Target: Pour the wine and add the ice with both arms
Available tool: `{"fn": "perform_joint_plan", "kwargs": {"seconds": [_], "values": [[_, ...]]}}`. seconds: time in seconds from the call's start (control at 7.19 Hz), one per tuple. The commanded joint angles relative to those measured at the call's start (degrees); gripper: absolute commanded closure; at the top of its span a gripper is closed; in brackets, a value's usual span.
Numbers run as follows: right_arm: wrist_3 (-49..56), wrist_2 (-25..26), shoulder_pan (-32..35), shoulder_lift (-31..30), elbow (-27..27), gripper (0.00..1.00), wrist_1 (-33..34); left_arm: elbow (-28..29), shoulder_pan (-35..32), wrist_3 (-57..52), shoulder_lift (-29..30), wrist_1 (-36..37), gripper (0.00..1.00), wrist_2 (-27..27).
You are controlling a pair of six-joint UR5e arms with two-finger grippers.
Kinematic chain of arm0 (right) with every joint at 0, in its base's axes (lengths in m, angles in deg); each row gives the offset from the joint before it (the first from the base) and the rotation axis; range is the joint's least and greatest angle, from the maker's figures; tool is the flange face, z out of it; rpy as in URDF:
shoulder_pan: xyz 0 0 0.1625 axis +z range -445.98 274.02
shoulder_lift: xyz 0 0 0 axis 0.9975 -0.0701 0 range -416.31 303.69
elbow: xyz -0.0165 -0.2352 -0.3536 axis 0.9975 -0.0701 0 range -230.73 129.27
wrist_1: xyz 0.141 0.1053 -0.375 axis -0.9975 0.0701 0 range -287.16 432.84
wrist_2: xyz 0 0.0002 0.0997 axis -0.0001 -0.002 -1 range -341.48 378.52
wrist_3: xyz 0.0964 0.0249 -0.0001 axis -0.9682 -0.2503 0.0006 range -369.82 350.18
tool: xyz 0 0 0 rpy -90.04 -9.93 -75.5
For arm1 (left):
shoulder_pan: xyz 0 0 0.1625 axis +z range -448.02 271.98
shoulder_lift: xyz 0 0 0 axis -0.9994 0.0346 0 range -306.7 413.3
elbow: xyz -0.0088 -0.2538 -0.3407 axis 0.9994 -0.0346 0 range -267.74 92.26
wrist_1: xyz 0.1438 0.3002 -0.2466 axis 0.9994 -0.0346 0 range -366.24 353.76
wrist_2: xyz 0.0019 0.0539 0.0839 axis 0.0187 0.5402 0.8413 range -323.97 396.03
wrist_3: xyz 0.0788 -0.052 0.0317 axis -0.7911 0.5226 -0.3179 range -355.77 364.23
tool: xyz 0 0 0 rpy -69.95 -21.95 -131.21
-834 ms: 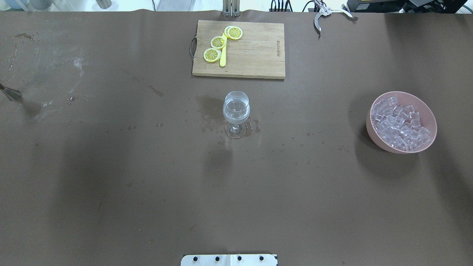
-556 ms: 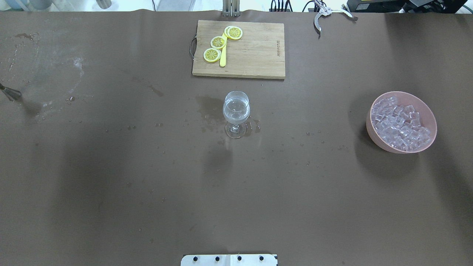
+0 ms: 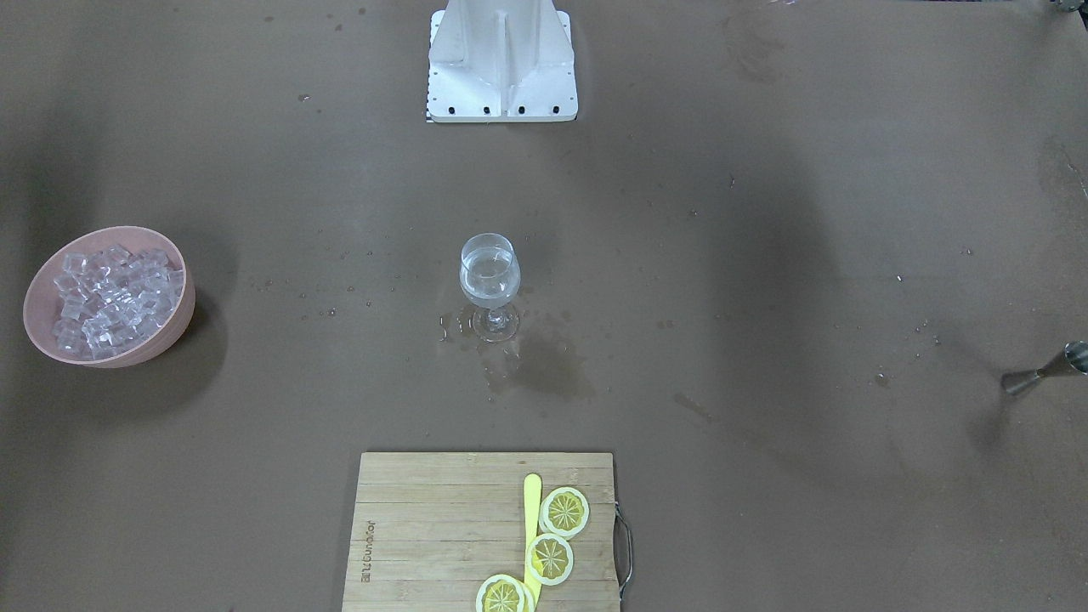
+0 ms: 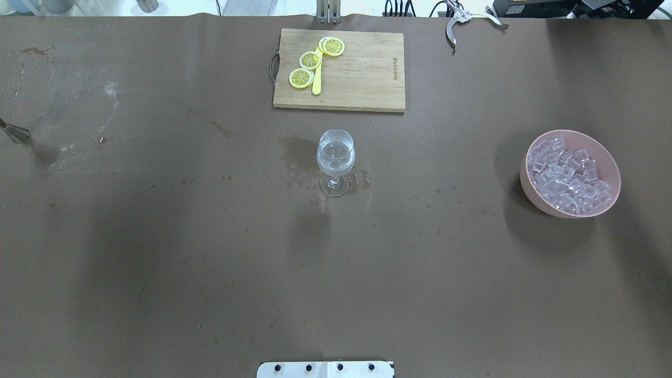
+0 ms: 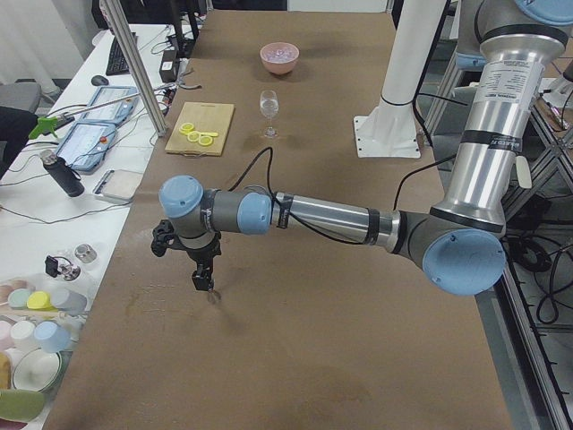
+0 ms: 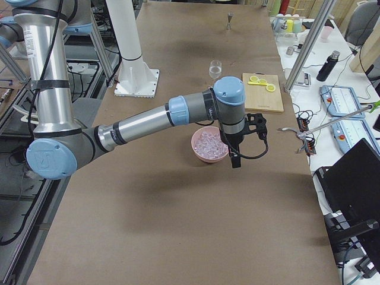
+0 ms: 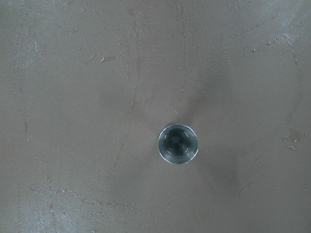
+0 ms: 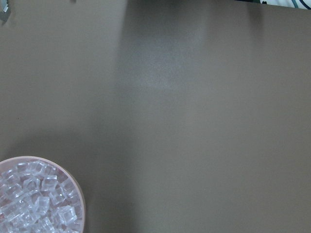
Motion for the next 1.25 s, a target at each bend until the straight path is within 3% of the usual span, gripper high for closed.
{"fn": "perform_joint_plan", "kwargs": {"seconds": [0.0, 0.42, 0.97, 1.11], "values": [[-5.5, -1.1, -0.4, 0.1, 1.7, 0.00, -0.2, -0.3, 0.0, 1.2, 0.1, -0.1, 0.02, 0.0], [-8.4, -1.6, -2.9, -0.3, 3.5, 0.00, -0.1, -0.1, 0.2, 1.1, 0.3, -0.1, 0.02, 0.0], [-18.5, -0.4, -14.4, 1.0, 6.1, 0.00, -0.6, 0.1, 0.2, 1.2, 0.5, -0.1, 0.02, 0.0], [-22.3, 2.3, -17.4, 2.3, 6.2, 0.00, -0.6, 0.1, 0.2, 1.2, 0.5, -0.1, 0.02, 0.0]]}}
